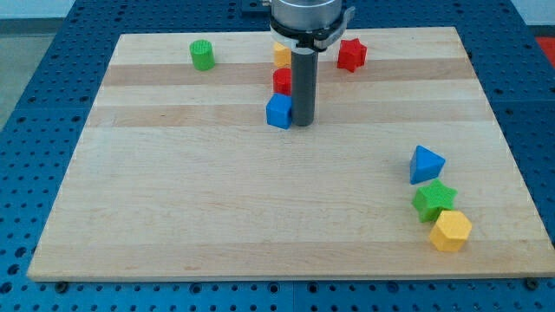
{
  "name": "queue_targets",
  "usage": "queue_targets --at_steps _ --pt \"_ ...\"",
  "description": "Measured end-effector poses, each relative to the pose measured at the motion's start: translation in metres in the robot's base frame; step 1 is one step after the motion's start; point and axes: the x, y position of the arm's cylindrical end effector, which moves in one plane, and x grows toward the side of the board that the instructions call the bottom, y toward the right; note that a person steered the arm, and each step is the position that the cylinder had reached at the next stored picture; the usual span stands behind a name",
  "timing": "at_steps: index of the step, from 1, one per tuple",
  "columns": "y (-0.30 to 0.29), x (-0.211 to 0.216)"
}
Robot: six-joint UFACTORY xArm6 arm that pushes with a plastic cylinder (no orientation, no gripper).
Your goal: Move the blue triangle below the blue cube
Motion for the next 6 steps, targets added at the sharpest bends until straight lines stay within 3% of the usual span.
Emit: queue_targets --at_steps 3,4,5,6 --pt "0.003 -0.021" --pt "0.039 -0.019" --pt "0.16 0.005" --pt "0.243 0.06"
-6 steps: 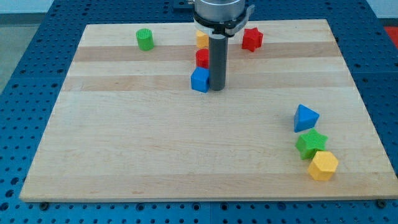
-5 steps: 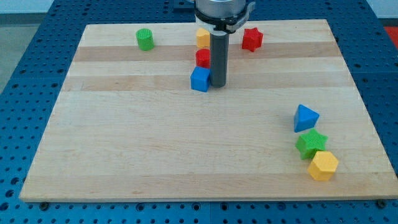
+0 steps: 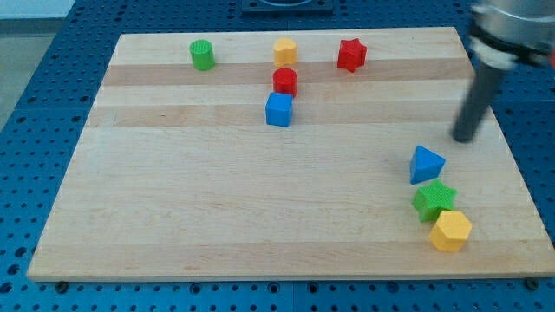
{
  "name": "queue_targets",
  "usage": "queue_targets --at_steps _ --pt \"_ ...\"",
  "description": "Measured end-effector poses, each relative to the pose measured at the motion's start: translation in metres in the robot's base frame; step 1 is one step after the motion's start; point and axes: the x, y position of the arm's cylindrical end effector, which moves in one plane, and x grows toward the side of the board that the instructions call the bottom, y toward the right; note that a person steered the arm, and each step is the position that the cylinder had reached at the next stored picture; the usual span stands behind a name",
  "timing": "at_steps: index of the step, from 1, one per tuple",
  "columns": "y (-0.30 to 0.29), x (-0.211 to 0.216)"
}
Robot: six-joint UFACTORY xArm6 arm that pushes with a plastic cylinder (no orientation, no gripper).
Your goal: Move the blue triangle below the blue cube
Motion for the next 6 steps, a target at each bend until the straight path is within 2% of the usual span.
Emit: queue_targets --at_steps 1,3,4,5,6 --pt "-0.021 0.038" --pt "-0.141 0.037" --pt "-0.153 -0.005" --pt "-0.179 -0.005" --pt "-0.156 0.001"
